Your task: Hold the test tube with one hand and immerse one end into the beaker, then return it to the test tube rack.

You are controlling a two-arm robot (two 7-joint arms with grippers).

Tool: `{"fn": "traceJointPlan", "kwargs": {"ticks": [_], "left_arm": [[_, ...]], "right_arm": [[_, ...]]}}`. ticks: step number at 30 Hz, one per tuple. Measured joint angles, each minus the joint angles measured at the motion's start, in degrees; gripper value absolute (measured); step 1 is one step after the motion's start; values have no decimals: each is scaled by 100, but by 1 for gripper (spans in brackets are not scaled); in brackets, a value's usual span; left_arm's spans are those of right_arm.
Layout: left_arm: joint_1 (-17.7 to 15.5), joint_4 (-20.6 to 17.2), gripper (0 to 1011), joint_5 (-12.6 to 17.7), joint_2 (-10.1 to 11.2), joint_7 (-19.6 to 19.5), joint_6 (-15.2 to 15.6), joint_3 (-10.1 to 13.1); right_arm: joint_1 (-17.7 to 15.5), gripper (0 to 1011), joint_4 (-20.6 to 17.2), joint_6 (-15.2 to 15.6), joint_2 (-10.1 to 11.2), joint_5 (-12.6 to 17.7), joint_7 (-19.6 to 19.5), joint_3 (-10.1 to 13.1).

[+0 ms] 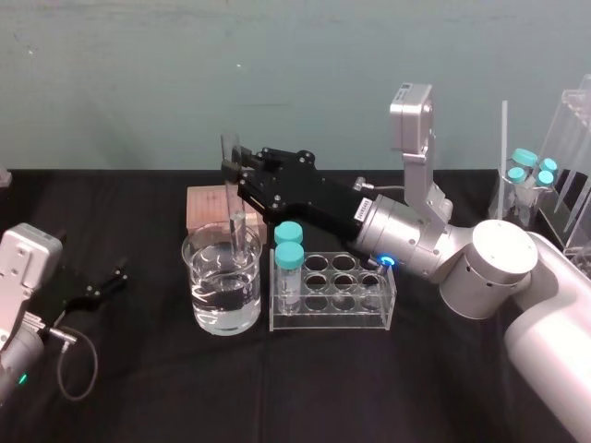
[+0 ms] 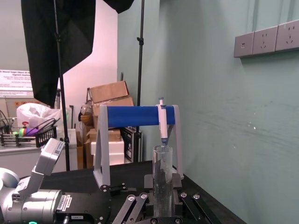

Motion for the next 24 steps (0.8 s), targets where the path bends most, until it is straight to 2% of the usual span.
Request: {"fn": "traceJointPlan", "kwargs": {"ticks": [5,24], "left_arm": [[0,0,1000,0,0,0,0,0],[0,0,1000,0,0,0,0,0]], "right_arm": [[87,222,229,-79,-116,96,73,-58],[302,223,1033,-371,-395,94,300,-173]]}}
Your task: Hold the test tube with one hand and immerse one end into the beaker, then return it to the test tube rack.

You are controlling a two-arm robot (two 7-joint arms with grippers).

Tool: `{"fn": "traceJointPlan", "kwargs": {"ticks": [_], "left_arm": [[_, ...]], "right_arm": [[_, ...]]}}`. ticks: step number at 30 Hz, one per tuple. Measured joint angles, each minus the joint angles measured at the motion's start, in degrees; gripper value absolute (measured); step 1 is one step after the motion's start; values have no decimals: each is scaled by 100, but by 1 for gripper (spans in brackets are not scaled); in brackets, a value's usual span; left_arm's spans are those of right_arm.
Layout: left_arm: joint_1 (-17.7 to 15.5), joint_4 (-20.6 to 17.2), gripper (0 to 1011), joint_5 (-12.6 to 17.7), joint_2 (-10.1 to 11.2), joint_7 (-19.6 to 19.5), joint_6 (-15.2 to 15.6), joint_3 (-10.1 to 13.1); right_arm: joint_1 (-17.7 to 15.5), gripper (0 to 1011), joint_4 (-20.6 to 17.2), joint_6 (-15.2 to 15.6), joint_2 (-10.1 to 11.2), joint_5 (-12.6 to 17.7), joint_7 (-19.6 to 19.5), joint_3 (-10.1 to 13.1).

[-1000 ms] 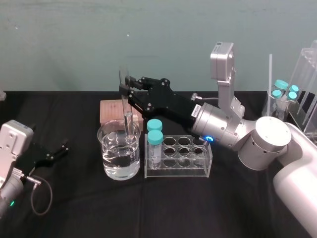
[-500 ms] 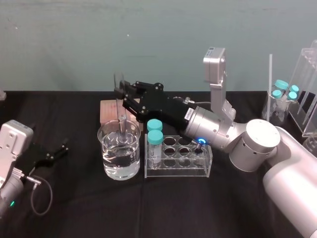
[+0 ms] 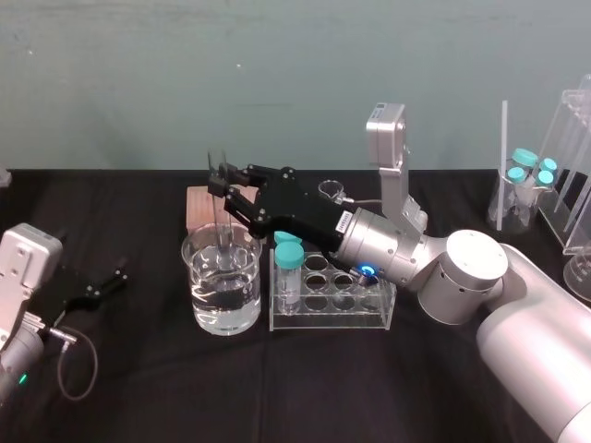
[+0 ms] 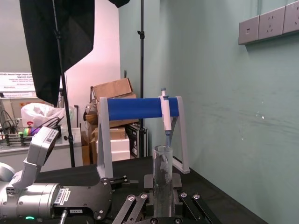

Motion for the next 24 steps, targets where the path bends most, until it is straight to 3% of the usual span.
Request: {"fn": "traceJointPlan", "kwargs": {"ticks": [24], "left_arm": [[0,0,1000,0,0,0,0,0]], "right_arm": [[60,223,252,63,-23,-127,62,-58]]}}
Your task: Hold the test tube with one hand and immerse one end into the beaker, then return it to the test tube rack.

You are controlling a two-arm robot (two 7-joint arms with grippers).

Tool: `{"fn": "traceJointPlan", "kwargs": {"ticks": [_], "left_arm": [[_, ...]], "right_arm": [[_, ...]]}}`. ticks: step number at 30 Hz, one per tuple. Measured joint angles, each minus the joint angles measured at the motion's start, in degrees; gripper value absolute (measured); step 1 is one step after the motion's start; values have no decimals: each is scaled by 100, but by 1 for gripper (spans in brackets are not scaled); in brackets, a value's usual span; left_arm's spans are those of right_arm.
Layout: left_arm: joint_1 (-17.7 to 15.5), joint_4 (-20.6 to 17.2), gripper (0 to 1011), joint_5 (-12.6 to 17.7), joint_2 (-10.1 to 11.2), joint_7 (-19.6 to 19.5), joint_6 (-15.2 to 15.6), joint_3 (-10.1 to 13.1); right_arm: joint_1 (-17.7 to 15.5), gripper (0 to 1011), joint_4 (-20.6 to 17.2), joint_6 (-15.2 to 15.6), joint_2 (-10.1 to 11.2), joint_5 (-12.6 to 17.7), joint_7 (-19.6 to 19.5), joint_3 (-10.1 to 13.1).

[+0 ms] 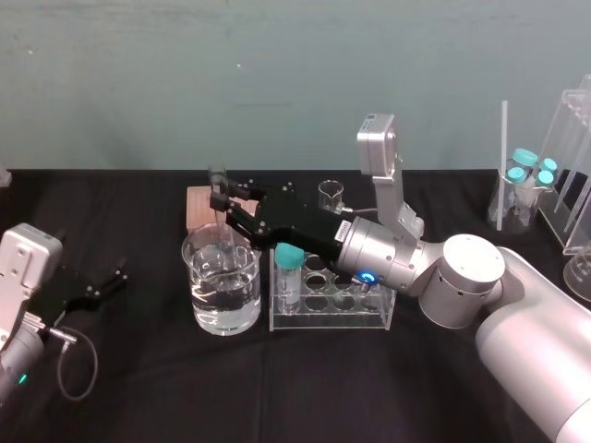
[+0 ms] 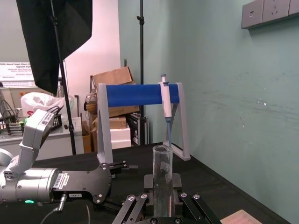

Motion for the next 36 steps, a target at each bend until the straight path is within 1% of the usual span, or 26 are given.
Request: {"fn": "traceJointPlan", "kwargs": {"ticks": [21,36], "left_arm": [[0,0,1000,0,0,0,0,0],[0,0,1000,0,0,0,0,0]], "right_arm": [[-12,223,25,28,0,-55,-8,7],[-52,222,-46,41,35,-59,-6,19]]}}
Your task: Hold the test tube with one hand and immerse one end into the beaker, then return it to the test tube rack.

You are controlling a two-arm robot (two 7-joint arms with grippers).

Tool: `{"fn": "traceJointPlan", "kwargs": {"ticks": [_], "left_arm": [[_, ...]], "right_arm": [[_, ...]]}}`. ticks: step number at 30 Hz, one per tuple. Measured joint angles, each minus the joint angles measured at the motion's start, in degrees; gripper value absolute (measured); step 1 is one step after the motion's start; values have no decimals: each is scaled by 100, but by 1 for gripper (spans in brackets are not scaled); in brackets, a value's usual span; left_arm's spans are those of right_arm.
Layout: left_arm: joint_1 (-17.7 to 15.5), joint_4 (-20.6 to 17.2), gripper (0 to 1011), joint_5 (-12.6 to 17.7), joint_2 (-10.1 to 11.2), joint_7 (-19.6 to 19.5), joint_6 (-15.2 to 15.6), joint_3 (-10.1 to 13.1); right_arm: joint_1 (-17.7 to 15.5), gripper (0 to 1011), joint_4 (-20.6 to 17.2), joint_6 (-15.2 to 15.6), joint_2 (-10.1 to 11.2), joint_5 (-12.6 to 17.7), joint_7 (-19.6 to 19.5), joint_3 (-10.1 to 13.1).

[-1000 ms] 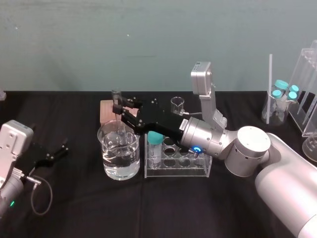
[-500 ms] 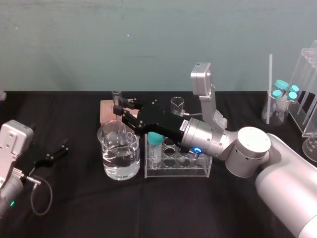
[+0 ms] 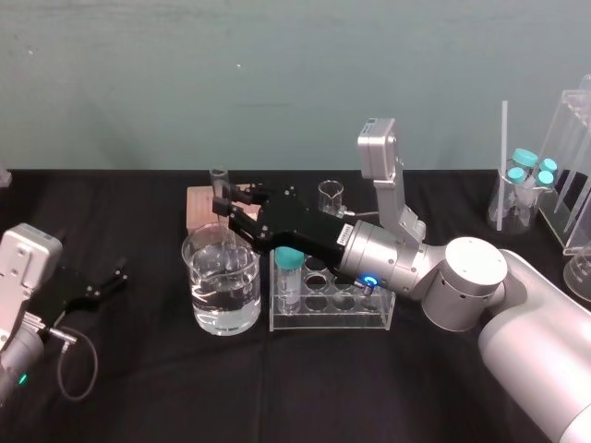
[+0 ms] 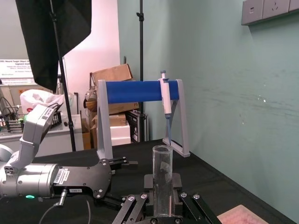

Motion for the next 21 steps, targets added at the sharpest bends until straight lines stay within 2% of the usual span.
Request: {"fn": "traceJointPlan", "kwargs": {"ticks": [21], "left_arm": [[0,0,1000,0,0,0,0,0]], "right_arm": [[-55,222,-95,13,43,0,-37,9]]}}
